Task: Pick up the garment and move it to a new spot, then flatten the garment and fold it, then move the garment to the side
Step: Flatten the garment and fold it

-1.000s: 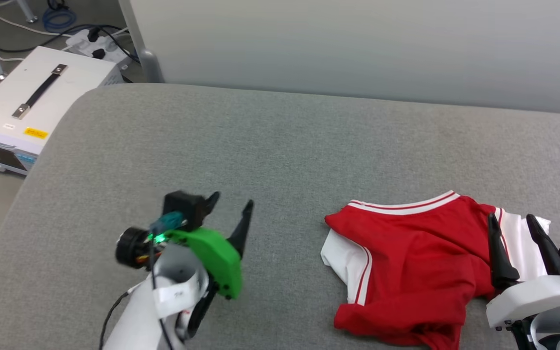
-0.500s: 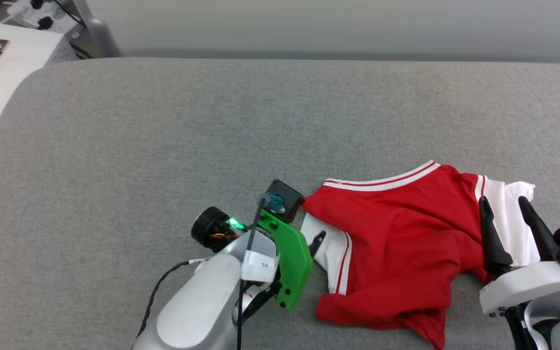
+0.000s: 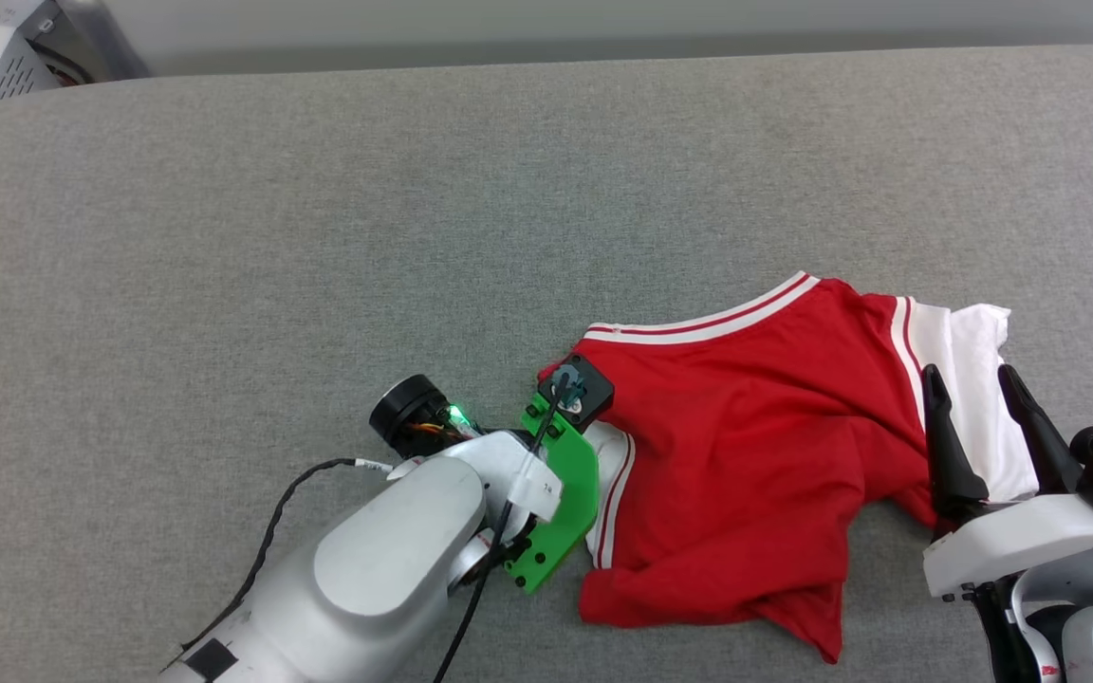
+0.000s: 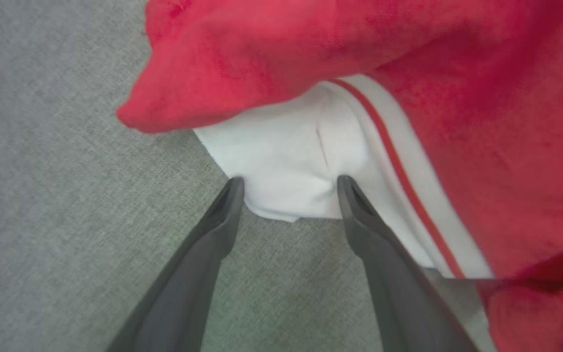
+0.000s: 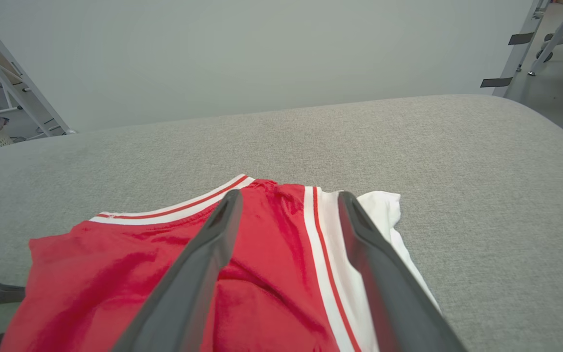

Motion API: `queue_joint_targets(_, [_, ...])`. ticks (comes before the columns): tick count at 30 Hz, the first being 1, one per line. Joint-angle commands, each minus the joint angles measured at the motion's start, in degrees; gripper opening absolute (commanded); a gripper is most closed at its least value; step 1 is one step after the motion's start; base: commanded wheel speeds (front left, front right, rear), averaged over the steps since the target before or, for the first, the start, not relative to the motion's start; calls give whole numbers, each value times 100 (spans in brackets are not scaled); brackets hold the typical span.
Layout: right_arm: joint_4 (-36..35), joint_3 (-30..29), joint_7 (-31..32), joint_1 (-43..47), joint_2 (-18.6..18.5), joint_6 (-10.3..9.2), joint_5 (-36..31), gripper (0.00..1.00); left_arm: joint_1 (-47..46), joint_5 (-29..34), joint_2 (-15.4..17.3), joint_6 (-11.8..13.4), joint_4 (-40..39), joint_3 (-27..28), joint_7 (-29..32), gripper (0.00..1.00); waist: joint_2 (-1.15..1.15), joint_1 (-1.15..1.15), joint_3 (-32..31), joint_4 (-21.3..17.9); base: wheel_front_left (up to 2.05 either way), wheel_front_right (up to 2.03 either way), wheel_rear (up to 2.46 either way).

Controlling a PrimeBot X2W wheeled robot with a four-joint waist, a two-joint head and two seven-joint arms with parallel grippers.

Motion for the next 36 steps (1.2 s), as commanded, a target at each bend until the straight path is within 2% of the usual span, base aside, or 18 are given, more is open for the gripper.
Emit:
queue_joint_targets(1, [22, 5, -54, -114, -7, -1, 35, 100, 46, -116, 69, -9, 192, -274, 175, 100, 0, 0, 45, -57, 0, 0, 0])
queue_joint_targets(2, [35, 13, -59, -123, -7, -1, 58, 100, 13, -230, 91, -9, 211, -469, 252, 76, 0, 0, 47, -70, 0, 0, 0])
queue_joint_targets(4, [55, 26, -66, -136, -7, -1, 86, 100, -92, -373, 146, -9, 215, -750, 234, 0, 0, 0, 49, -87, 0, 0, 0])
queue_joint_targets(7, [75, 34, -75, -125, -7, -1, 107, 100, -240, -512, 216, -9, 289, -925, 8, 0, 0, 0, 18, -89, 0, 0, 0])
queue_joint_targets(11, [77, -32, -73, -41, -7, -1, 143, 100, -391, -526, 287, 9, 462, -816, -513, 0, 0, 0, -91, -13, 0, 0, 0])
queue_joint_targets(17, [65, -176, -25, 85, -7, -1, 170, 100, -385, -495, 503, 238, 343, -586, -1082, 0, 0, 0, -344, 227, 0, 0, 0])
queue_joint_targets(24, [7, -281, 48, 225, -7, -1, 184, 100, -75, -589, 1052, 701, -303, -267, -1352, 0, 0, 0, -618, 549, 0, 0, 0])
queue_joint_targets(33, [-109, -385, 170, 330, -7, -1, 210, 100, 1093, -1205, 2038, 1555, -1214, 390, -1466, 0, 0, 0, -691, 815, 0, 0, 0])
queue_joint_targets(36, [-138, -424, 202, 326, -7, -1, 209, 100, 1445, -1396, 2118, 1671, -1354, 483, -1563, 0, 0, 0, -670, 867, 0, 0, 0])
